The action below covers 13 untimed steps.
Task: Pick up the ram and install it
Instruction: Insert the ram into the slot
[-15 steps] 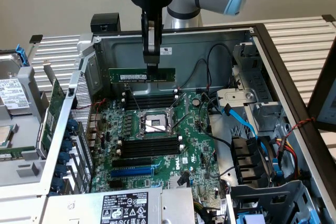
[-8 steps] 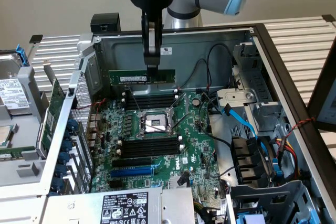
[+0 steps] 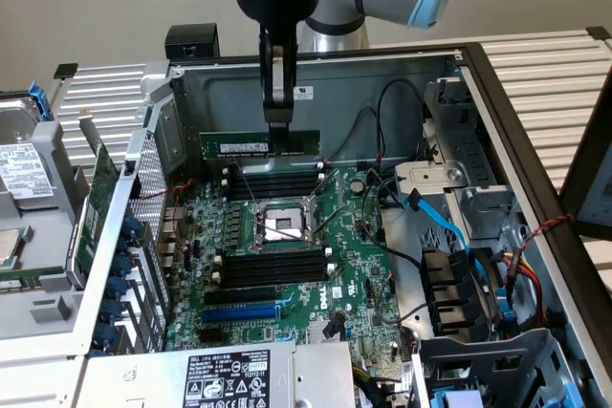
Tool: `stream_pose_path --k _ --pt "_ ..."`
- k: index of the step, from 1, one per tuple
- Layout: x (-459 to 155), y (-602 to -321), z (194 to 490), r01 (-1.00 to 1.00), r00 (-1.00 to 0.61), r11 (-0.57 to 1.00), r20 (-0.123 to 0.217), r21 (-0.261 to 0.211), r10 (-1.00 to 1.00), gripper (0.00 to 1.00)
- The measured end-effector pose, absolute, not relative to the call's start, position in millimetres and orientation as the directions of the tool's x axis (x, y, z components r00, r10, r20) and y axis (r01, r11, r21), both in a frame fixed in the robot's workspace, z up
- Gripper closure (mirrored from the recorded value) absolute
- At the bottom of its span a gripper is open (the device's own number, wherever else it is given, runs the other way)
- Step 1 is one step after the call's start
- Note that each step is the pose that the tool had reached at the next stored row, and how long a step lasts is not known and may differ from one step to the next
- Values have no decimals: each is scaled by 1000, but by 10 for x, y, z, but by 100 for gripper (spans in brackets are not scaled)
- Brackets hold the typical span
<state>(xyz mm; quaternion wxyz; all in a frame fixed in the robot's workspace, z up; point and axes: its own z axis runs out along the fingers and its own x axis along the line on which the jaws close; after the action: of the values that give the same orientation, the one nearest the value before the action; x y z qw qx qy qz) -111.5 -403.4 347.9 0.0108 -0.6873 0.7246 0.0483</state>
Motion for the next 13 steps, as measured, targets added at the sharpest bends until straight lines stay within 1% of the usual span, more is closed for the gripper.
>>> stream_pose_path --k 1,4,5,13 --pt "-1115 -4034 3476 -997 -55 51 -74 55 -996 87" --pt "-1115 -4034 3471 -997 -55 53 -36 51 -998 87" --pt "-1115 -4034 3466 -997 -55 53 -31 49 -998 87" --pt "-1115 -4034 3328 -998 -54 53 -31 35 -998 87"
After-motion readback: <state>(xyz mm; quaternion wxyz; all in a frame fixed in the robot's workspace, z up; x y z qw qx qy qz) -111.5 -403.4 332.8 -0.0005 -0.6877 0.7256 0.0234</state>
